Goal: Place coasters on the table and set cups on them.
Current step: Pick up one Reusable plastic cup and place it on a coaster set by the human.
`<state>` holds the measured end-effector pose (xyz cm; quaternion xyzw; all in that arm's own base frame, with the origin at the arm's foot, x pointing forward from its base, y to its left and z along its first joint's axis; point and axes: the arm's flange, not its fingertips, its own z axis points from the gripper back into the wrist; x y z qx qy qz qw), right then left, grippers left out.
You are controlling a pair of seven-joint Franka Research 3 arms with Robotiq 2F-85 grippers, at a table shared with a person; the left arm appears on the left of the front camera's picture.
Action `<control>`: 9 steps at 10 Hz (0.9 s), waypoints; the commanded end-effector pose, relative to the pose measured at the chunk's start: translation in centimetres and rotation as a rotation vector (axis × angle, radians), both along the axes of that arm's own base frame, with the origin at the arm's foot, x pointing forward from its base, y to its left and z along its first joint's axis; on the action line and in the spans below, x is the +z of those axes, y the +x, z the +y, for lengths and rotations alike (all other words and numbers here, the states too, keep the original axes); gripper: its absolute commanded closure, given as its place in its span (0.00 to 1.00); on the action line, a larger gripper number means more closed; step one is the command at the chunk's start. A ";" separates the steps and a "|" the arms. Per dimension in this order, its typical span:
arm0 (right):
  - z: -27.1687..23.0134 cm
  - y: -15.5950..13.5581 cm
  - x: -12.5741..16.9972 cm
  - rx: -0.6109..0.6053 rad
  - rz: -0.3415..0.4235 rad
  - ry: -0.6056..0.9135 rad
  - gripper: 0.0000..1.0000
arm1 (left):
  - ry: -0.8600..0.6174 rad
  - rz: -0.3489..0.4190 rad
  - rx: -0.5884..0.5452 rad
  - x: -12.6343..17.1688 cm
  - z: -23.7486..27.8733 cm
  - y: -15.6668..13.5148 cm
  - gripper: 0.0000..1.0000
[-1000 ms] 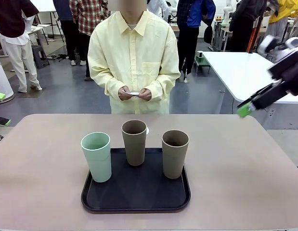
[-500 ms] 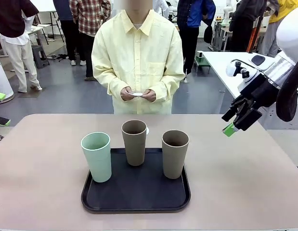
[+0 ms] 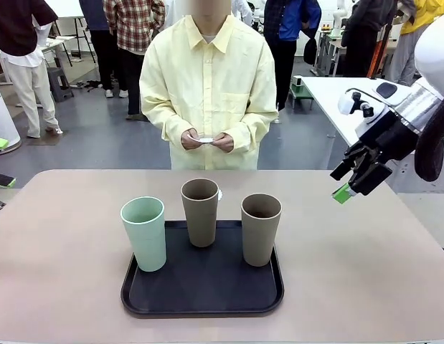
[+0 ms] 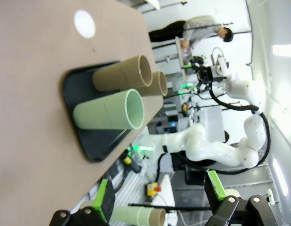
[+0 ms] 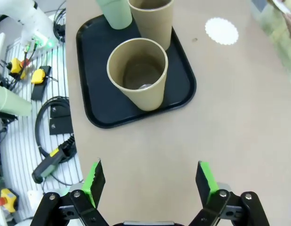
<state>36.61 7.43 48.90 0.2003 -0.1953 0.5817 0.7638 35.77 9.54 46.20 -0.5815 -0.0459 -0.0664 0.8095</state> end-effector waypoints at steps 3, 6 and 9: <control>-2.0 2.9 -4.6 0.247 -0.172 0.356 0.00 | -0.008 -0.011 -0.003 0.1 0.1 0.0 0.00; -3.3 3.6 -9.1 0.249 -0.156 0.518 0.00 | -0.008 -0.011 -0.003 0.1 0.1 0.0 0.00; -3.6 3.4 -11.9 0.242 -0.167 0.592 0.00 | -0.008 -0.011 -0.003 0.1 0.1 0.0 0.00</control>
